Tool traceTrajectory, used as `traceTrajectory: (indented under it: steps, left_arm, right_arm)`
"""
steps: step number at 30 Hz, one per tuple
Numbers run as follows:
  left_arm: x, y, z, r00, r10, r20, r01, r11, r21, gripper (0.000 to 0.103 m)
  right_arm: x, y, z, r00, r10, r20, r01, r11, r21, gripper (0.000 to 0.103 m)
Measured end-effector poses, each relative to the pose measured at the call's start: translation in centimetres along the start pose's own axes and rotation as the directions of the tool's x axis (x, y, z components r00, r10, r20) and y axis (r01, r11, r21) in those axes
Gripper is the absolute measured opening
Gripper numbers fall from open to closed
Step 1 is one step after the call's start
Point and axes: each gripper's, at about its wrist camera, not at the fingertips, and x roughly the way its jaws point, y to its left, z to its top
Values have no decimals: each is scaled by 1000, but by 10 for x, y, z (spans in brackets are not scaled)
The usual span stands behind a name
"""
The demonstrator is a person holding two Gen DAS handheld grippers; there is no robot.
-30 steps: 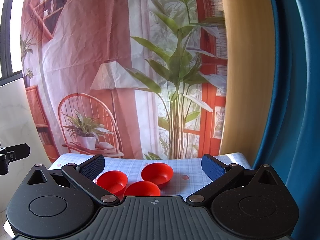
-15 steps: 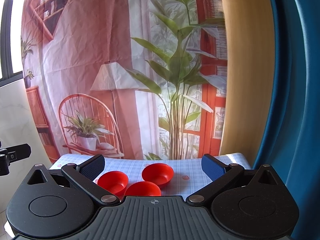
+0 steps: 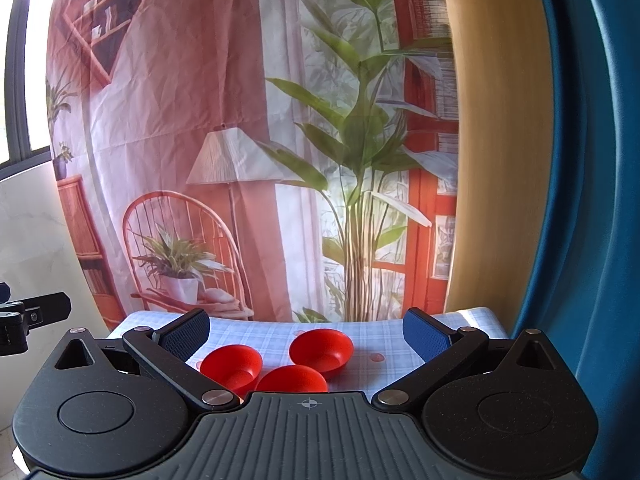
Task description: Organize plates and bowls
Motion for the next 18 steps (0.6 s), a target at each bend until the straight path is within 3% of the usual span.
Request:
traceTrajectory:
  steps: [7, 12, 18]
  left_arm:
    - [6, 1, -3, 1000, -11, 2, 11, 1000, 5, 103]
    - [11, 8, -14, 1000, -7, 24, 8, 998, -58, 103]
    - [31, 8, -36, 999, 32, -23, -33, 998, -51, 103]
  right_arm:
    - [1, 0, -5, 1000, 1, 14, -1, 1000, 2, 103]
    - [9, -5, -17, 999, 13, 43, -13, 1000, 13, 103]
    - [26, -8, -43, 997, 47, 59, -48, 999, 17, 103]
